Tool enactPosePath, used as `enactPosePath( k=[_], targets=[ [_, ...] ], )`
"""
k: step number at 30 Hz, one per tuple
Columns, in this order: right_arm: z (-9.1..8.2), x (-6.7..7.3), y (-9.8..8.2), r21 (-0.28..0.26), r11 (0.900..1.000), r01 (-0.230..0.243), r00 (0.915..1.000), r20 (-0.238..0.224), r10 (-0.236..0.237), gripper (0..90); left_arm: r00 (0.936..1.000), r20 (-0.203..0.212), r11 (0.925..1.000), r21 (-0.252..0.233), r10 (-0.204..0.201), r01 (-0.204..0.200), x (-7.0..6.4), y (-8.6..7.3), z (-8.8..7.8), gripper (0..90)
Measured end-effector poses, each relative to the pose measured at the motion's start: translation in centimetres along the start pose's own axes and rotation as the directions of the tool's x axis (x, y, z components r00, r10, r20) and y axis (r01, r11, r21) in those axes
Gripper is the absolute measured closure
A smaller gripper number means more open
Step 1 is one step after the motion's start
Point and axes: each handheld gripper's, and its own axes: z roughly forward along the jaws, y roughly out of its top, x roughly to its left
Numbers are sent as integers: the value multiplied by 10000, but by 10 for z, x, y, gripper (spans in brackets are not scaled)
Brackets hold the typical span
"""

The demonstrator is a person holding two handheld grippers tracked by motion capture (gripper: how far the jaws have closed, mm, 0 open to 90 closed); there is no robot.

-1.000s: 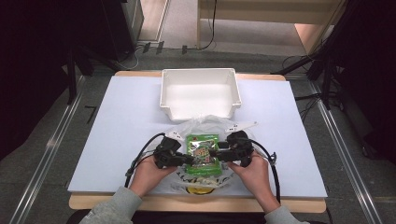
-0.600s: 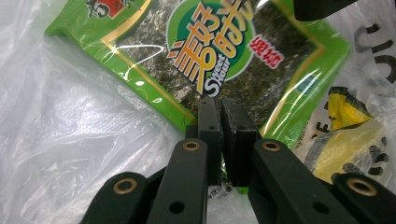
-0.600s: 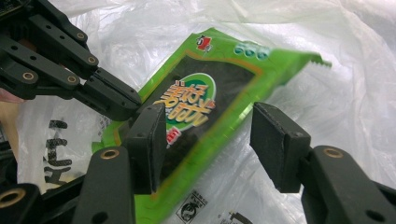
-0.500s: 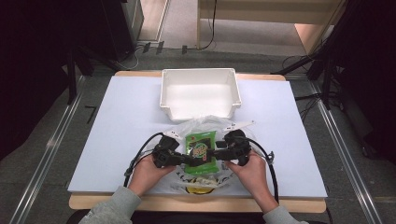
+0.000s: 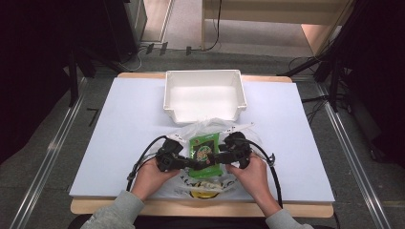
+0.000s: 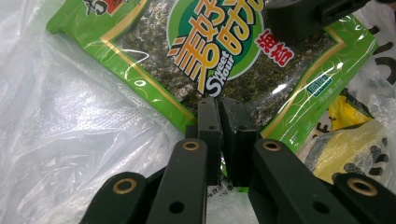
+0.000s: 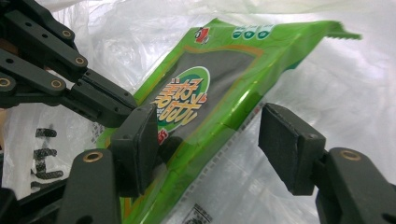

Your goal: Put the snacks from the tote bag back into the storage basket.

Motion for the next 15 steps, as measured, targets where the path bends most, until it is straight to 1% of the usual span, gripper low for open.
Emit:
enactPosePath(
  k=[3,5,6,7,9,11,15],
  targets=[
    [7,1,0,141,9999,45,9998,-194,-42,396,10000,27,10000,26,-3,3,0,0,0,873],
    [8,3,0,229,9997,-71,9994,-344,79,407,10000,58,10000,15,-6,5,0,0,0,867],
    [8,3,0,191,9998,-2,9994,-357,9,417,10000,88,10000,23,-7,7,0,0,0,860],
    [7,4,1,208,9997,-83,9991,-404,92,428,9999,104,10000,27,-17,17,0,0,0,856],
    [5,3,1,158,9998,-105,9989,-458,112,450,9999,169,10000,9,-27,26,0,1,0,844],
    [3,2,1,151,9997,-186,9986,-483,193,475,9998,136,9999,-83,108,-107,-1,1,-2,832],
    [2,1,0,90,9998,-184,9983,-556,188,506,9998,120,9996,-214,161,-159,-3,2,-4,821]
  ],
)
